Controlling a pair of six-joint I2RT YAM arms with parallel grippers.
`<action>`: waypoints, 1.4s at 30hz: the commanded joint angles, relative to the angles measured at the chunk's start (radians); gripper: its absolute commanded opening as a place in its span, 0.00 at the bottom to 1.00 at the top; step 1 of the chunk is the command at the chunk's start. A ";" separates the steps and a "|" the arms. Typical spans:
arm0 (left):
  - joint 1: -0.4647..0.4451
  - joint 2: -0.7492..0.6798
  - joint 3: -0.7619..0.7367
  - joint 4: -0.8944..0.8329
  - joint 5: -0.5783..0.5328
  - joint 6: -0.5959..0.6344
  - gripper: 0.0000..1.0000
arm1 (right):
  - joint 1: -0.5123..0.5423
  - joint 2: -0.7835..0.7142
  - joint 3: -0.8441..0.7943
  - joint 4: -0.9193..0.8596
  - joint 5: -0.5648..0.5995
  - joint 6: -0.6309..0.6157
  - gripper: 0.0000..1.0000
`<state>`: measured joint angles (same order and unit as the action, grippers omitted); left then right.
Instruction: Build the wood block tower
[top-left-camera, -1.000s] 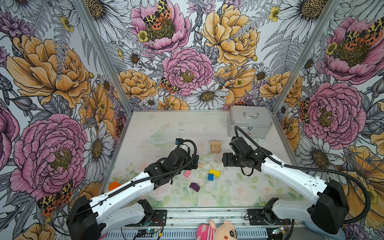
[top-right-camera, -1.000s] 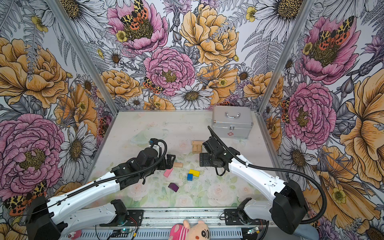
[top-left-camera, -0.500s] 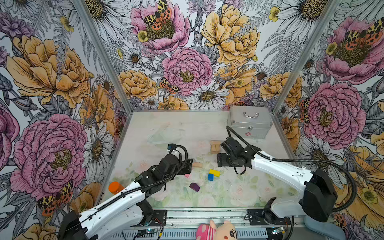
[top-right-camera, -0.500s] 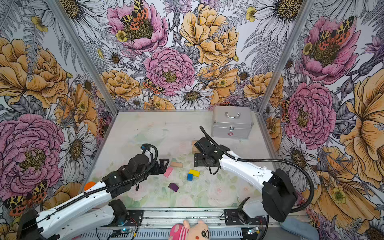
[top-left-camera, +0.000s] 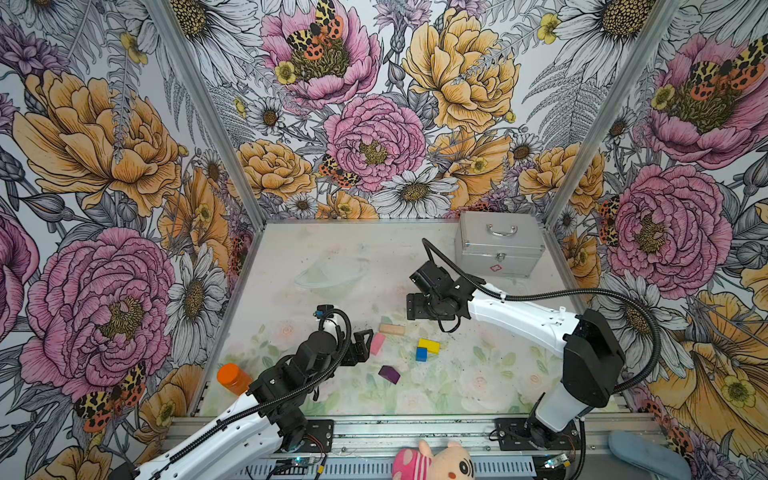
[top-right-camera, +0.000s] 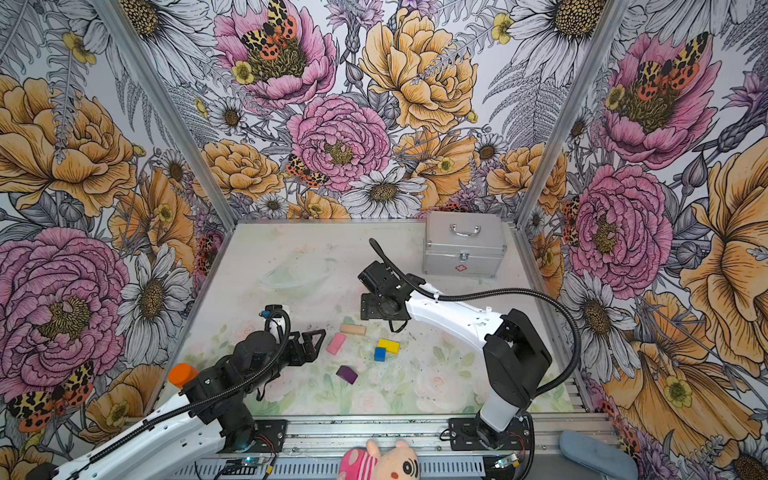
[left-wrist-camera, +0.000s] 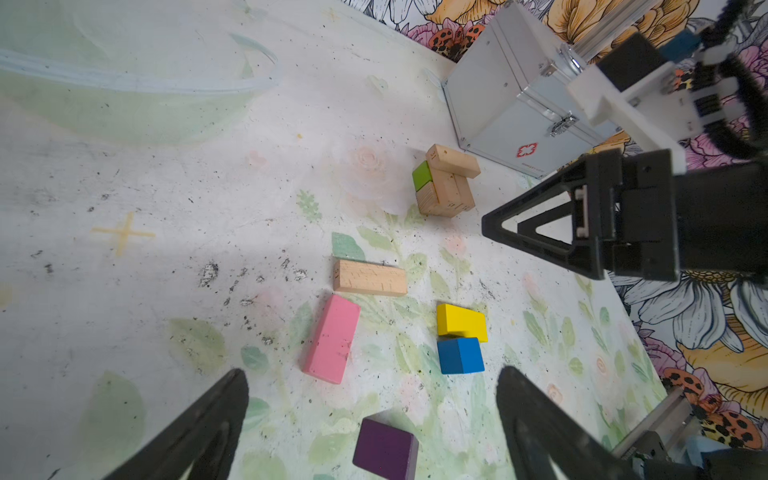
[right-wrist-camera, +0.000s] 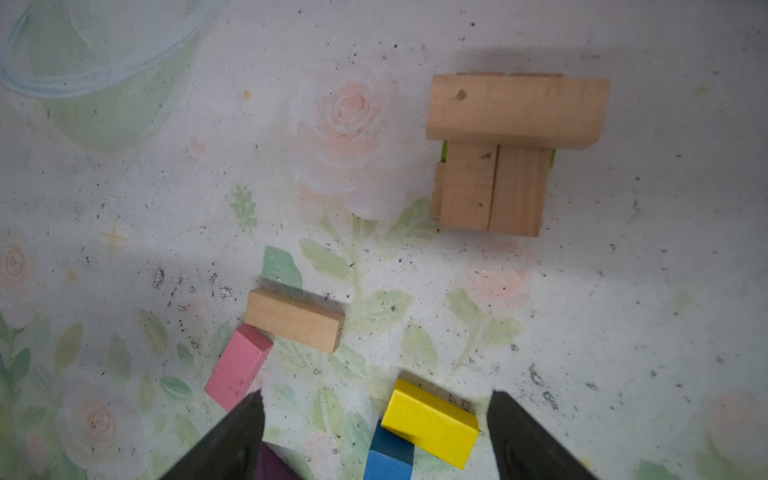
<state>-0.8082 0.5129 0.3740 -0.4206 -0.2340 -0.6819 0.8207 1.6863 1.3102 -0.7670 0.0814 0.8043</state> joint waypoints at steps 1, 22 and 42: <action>0.008 -0.039 -0.026 -0.004 0.016 -0.010 0.94 | 0.021 0.032 0.057 -0.007 0.004 0.024 0.86; 0.007 -0.158 -0.104 0.007 0.059 0.049 0.95 | 0.056 0.130 0.311 -0.164 0.090 0.051 0.85; 0.007 -0.222 -0.138 0.000 0.103 0.096 0.96 | 0.073 0.246 0.410 -0.220 0.067 0.100 0.87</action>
<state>-0.8082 0.3145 0.2466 -0.4225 -0.1589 -0.6098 0.8837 1.9129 1.6714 -0.9752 0.1490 0.8944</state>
